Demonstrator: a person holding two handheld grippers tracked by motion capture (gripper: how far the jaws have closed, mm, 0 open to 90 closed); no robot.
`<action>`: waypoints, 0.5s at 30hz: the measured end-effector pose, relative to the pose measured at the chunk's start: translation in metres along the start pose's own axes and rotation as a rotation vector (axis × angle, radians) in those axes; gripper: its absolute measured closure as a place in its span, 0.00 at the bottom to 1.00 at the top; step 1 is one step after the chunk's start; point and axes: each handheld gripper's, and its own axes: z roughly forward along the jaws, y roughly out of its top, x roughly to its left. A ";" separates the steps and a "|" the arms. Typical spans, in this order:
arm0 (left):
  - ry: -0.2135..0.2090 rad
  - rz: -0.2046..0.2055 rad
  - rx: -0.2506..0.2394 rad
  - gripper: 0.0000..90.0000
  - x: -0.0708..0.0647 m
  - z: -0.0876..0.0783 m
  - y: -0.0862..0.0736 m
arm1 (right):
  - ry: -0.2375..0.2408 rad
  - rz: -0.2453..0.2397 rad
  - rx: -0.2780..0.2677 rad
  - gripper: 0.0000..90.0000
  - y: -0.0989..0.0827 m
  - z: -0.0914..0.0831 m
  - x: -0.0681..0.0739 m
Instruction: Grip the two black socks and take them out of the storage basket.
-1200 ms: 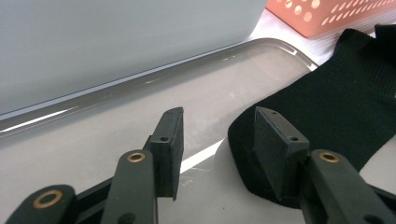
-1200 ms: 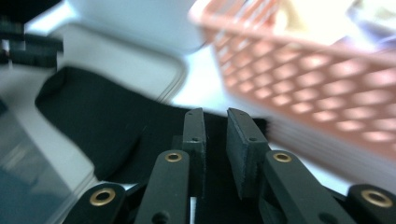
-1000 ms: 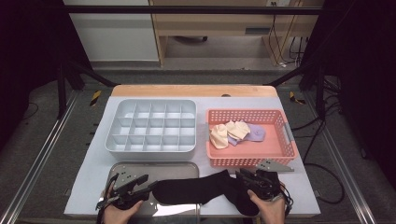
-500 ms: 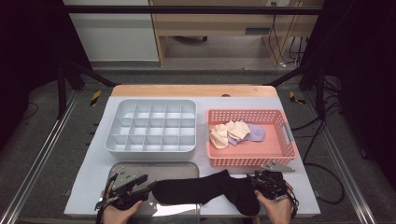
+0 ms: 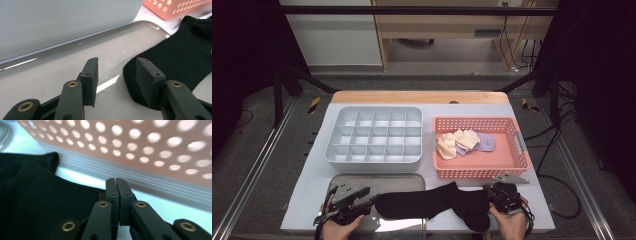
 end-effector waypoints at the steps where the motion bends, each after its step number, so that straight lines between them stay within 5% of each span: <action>1: 0.000 0.000 0.000 0.58 0.000 0.000 0.000 | -0.001 0.008 -0.009 1.00 0.001 -0.002 -0.001; 6: 0.000 0.000 0.000 0.58 0.000 0.000 0.000 | -0.108 0.039 -0.053 0.99 0.000 -0.010 -0.010; 9: 0.001 0.000 -0.001 0.58 0.000 0.000 0.000 | -0.132 0.055 -0.043 0.95 -0.002 -0.009 -0.012; 15: 0.002 -0.003 -0.003 0.58 0.001 0.000 0.000 | 0.021 -0.011 -0.154 0.78 0.002 -0.023 0.006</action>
